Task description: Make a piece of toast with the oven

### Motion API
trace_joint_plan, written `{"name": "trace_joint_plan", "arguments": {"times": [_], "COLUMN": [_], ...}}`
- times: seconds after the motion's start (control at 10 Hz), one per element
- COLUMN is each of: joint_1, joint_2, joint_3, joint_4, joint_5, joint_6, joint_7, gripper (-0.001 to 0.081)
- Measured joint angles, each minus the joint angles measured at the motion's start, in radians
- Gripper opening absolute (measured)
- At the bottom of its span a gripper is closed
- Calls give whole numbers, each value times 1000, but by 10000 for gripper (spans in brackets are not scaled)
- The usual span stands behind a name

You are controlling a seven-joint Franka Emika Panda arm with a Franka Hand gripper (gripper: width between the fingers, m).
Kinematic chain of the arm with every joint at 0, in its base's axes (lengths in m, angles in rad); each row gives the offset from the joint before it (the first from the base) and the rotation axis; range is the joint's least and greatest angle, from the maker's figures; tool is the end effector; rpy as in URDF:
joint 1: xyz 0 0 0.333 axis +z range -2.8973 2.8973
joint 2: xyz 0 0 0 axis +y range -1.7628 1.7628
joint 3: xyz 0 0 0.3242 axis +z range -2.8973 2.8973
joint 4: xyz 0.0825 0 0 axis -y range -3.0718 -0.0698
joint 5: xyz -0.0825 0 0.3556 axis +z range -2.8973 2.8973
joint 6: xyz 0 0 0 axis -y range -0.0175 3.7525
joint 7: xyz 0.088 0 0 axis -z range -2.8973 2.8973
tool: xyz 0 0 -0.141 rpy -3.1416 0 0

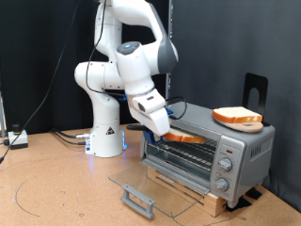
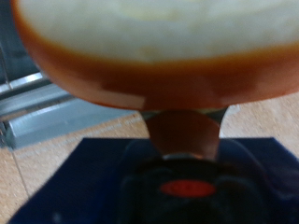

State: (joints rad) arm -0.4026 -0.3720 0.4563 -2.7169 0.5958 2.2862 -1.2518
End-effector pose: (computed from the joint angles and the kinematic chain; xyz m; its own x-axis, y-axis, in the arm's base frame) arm 0.3555 0.0347 0.3187 0.6533 0.7295 0.2024 0.7571 -0.6271 -0.1832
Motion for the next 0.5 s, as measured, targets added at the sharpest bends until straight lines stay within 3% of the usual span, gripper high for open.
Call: {"name": "trace_joint_plan", "arguments": {"times": [0.5], "joint_1": [0], "joint_2": [-36], "joint_3": [90], "joint_4": [-28], "joint_5": [-99], "joint_6": [8], "joint_7": [134], "gripper": [393]}}
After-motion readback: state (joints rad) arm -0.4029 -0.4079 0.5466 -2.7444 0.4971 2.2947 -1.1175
